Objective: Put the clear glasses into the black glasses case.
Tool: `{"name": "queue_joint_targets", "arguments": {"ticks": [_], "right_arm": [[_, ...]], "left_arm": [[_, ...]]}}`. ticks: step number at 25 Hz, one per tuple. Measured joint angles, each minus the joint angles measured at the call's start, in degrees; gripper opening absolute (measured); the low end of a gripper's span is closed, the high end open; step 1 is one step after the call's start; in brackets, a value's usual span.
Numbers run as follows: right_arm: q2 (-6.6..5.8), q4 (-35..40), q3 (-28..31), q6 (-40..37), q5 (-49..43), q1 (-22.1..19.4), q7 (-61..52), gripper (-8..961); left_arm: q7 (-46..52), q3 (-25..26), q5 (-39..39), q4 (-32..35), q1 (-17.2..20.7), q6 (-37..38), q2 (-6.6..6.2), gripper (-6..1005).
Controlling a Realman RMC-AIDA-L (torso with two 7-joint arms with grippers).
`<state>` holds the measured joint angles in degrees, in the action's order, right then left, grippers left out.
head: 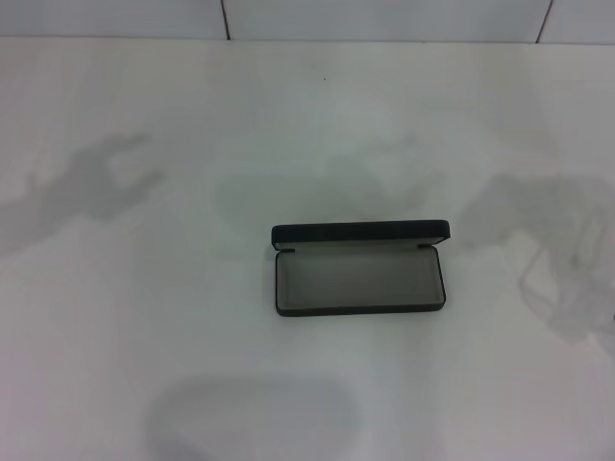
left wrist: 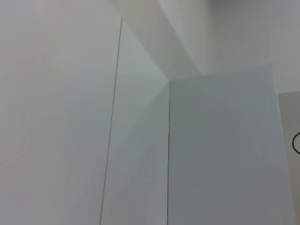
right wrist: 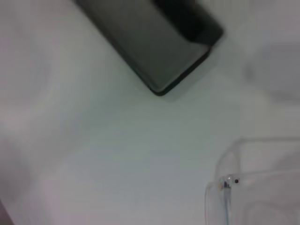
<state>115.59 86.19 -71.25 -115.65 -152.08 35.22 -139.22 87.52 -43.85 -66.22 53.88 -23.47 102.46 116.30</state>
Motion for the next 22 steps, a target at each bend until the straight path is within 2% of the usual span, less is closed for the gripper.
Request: {"name": "queue_joint_targets", "arguments": {"ticks": [3,6,9,13,15,17,22], "right_arm": [[0.00,8.90,3.81,-2.64,1.14,-2.51,0.29,116],[-0.05,19.03,10.48,-5.18,7.11,-4.63,1.01,114],[0.05,26.62,18.63,-5.67,18.05,-6.24,2.44,114],[0.58,28.46,24.56,-0.66,36.42,-10.76,8.75,114],[0.65,25.74,22.54,4.75,44.78,-13.92,14.54,114],[0.66,21.88,19.02,9.27,50.14,-15.28,20.13,114],[0.47,10.79,8.31,17.89,58.06,-14.58,32.77,114]], "left_arm": [[0.04,0.00,1.14,0.00,0.10,0.43,0.14,568],[0.10,0.05,2.24,0.00,0.33,1.19,0.21,565],[0.35,0.09,3.52,0.02,0.70,2.15,0.21,561],[1.54,0.03,4.40,0.31,0.65,3.08,0.17,557],[2.92,-0.19,4.78,0.55,0.33,3.66,0.13,555],[4.28,-0.34,4.98,0.59,0.06,4.93,0.01,553],[5.54,-0.82,5.02,0.62,-0.97,8.18,0.36,547]]}}
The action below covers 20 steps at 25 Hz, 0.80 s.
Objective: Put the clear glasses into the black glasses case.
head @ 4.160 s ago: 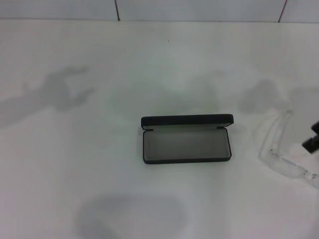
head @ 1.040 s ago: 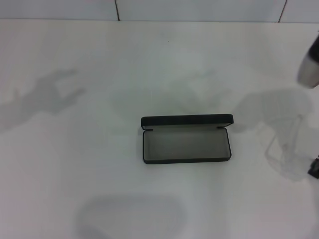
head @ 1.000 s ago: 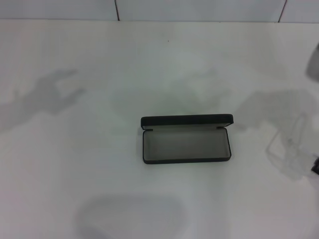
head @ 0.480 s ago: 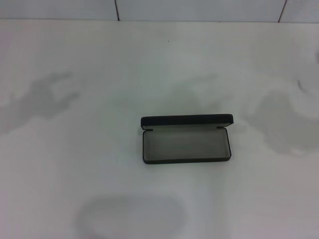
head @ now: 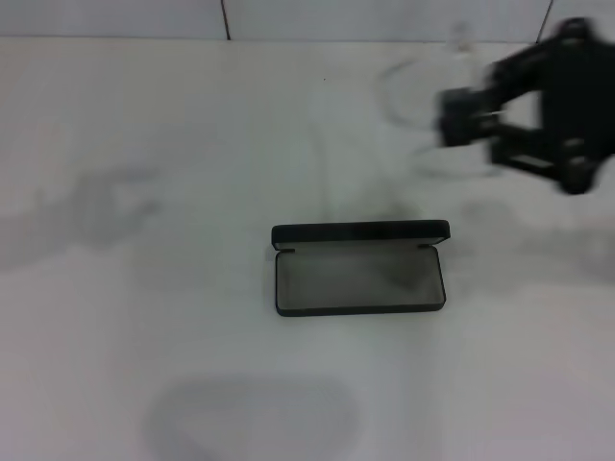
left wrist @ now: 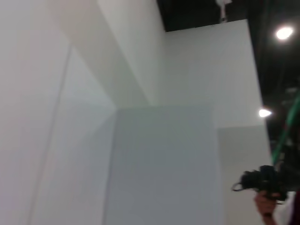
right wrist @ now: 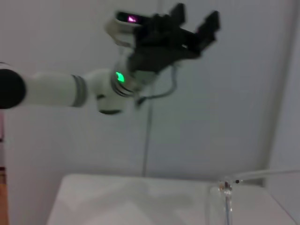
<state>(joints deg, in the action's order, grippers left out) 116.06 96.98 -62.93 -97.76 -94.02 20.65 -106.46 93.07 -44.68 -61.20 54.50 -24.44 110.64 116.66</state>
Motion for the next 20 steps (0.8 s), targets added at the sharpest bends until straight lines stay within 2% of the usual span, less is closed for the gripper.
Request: {"name": "queue_joint_targets", "arguments": {"ticks": [5,9,11,14,20], "right_arm": [[-0.11,-6.52,-8.45,6.34,1.88,3.28,6.97,115],[-0.13,-16.16,-14.68,8.83,9.21,7.65,14.46,115],[-0.14,-19.49,-16.27,9.13,10.90,9.65,16.33,115],[-0.02,-23.54,-18.41,9.24,12.97,12.54,18.42,115],[-0.02,-24.03,-19.49,8.75,14.11,13.49,19.14,115]], "left_arm": [[0.29,-4.99,0.35,0.47,-0.91,0.53,0.05,467],[-1.28,-9.75,-1.18,1.41,-2.10,0.62,-0.30,388],[-1.91,-10.10,-2.07,1.26,-2.46,0.58,-0.11,348],[-2.93,-9.93,-4.47,0.99,-2.97,0.03,0.37,185],[-4.55,-9.44,-7.46,0.82,-2.95,-2.19,0.90,103]]}}
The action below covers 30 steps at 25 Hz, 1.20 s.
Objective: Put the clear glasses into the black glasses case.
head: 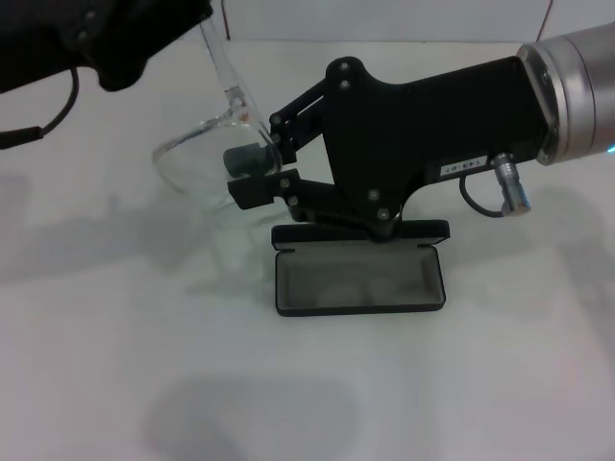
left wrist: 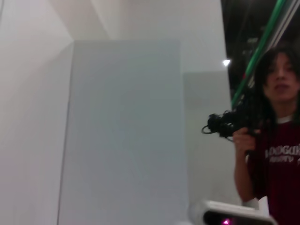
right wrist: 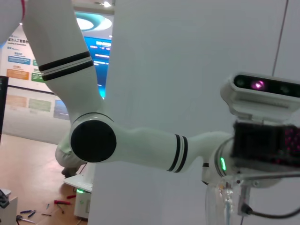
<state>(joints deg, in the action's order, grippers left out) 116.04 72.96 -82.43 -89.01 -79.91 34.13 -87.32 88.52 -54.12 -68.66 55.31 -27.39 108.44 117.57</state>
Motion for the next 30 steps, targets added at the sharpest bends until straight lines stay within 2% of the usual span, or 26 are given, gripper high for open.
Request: {"name": "queue_joint_targets", "arguments": {"ticks": [30], "right_arm": [[-0.20,-1.77,2.67,-0.64,2.04,-0.56,4.67,115]], "left_arm": [[-0.05,-0.43,-8.66,-1.84,-2.75,-0.93,-1.00,100]]}}
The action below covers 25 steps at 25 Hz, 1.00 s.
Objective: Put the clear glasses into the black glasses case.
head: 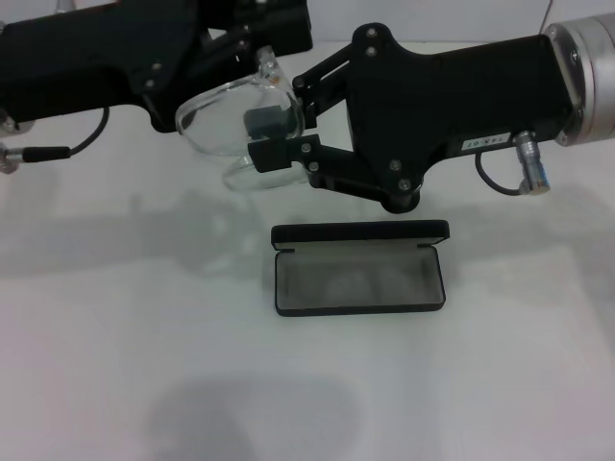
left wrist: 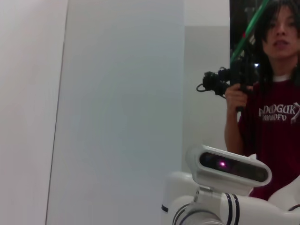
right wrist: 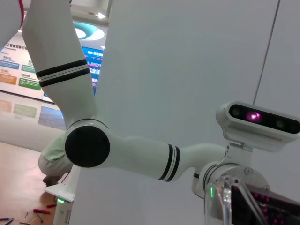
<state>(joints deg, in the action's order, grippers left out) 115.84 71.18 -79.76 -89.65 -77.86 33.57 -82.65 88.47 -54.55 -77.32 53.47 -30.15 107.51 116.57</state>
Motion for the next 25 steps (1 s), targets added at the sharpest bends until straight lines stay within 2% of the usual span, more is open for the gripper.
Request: {"name": "queue_joint_targets", "arguments": {"ticks": [17,25], "right_arm": [[0.00,-0.64,0.69,-0.18,0.15,-0.22,0.83,114],[0.00,-0.63,0.77,-1.10,1.17,-0.91,0.95,113]], "left_arm": [[0.22,-1.61,-1.13,0.05,-0.49,0.47,-0.31,99],[-0.44,0.19,0.34,0.01,-0.03,0.54,-0.24,98]]}}
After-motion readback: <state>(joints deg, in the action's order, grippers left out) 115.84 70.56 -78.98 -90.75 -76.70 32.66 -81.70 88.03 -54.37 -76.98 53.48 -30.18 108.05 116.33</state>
